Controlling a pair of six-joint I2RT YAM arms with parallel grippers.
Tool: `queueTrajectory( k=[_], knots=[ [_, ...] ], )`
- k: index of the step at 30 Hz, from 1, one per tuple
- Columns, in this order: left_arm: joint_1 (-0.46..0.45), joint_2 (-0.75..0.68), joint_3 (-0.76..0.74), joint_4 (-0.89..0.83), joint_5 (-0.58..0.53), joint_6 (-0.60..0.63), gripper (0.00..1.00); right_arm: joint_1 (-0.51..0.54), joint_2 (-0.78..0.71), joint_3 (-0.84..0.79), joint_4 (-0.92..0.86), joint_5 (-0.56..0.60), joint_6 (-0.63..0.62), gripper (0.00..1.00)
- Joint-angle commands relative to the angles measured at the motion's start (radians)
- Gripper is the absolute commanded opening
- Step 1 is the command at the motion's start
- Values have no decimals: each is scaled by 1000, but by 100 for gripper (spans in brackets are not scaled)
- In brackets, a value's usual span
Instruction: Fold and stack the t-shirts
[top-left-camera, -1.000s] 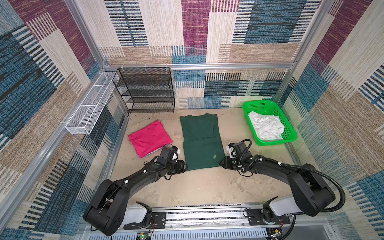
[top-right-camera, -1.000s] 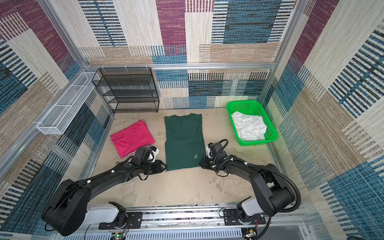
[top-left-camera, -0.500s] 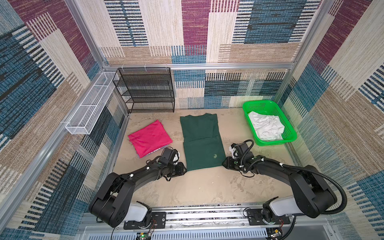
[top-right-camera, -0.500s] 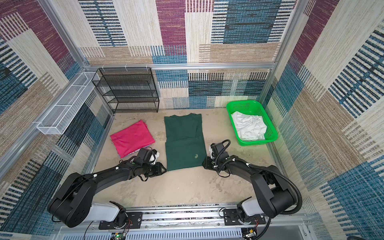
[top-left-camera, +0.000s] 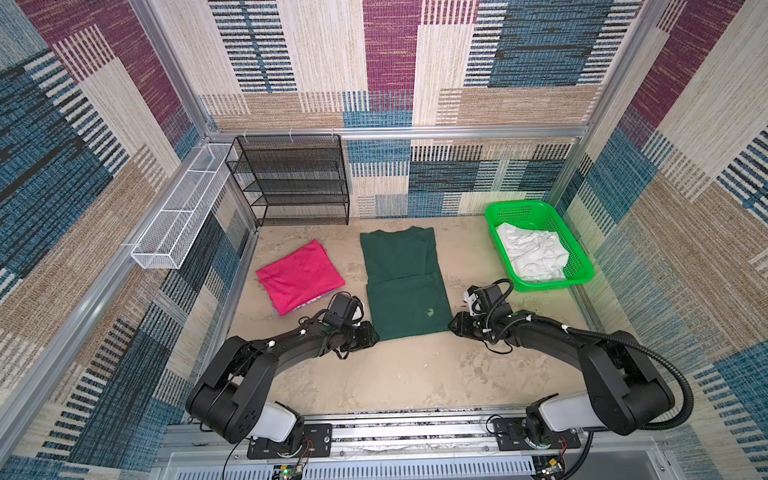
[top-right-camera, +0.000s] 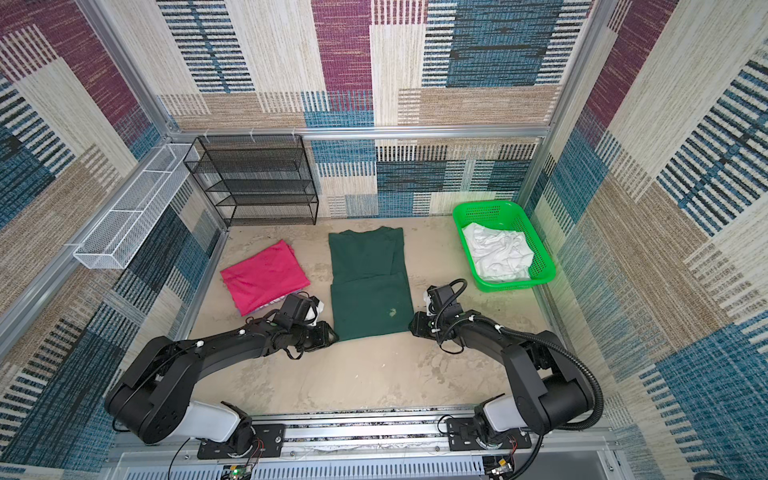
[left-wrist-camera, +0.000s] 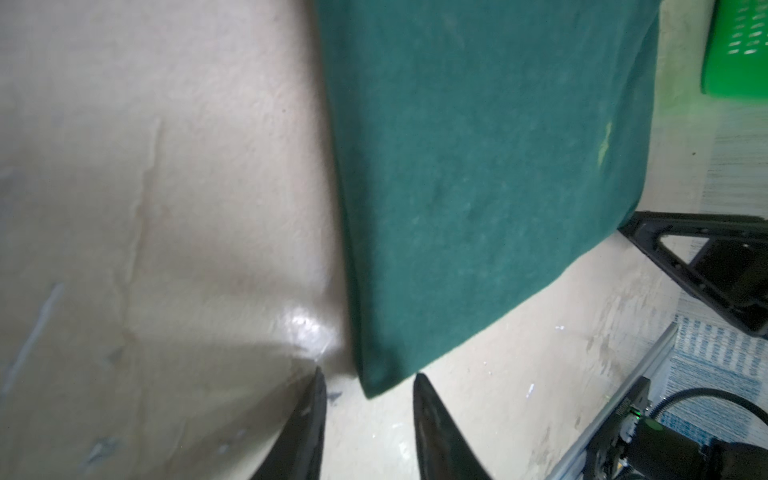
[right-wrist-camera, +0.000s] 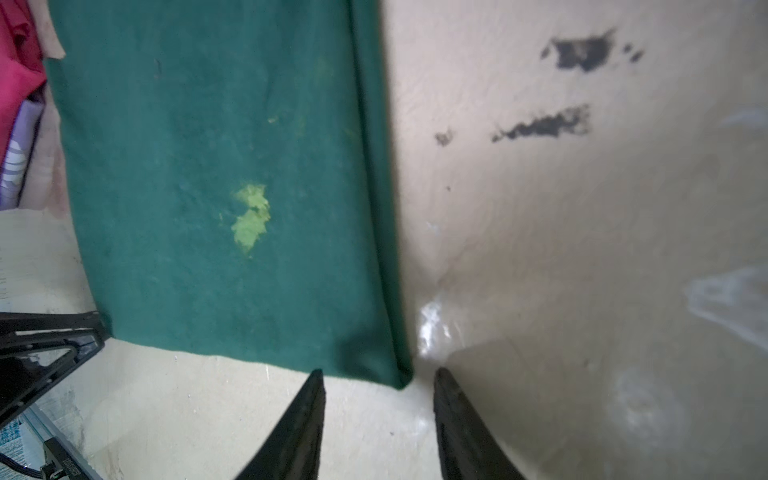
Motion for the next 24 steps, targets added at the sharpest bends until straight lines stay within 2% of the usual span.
queueTrajectory(
  k=[1,9,14,17,22,24],
  knots=[
    [-2,1,7,-87,-32,4,37,1,21,-5,5,-24,-12,44],
    [-20,62,33,-58,-3,3,34,1,26,-9,5,-32,-12,38],
    [-23,77,33,-64,-16,-7,30,1,31,-16,7,-42,-16,25],
    [-23,79,29,-60,-16,-12,24,1,30,-19,13,-52,-19,19],
    [-23,79,29,-41,12,-16,4,1,20,-23,18,-73,-35,5],
    [-23,67,31,-44,21,-17,0,1,2,-30,15,-85,-39,0]
  ],
)
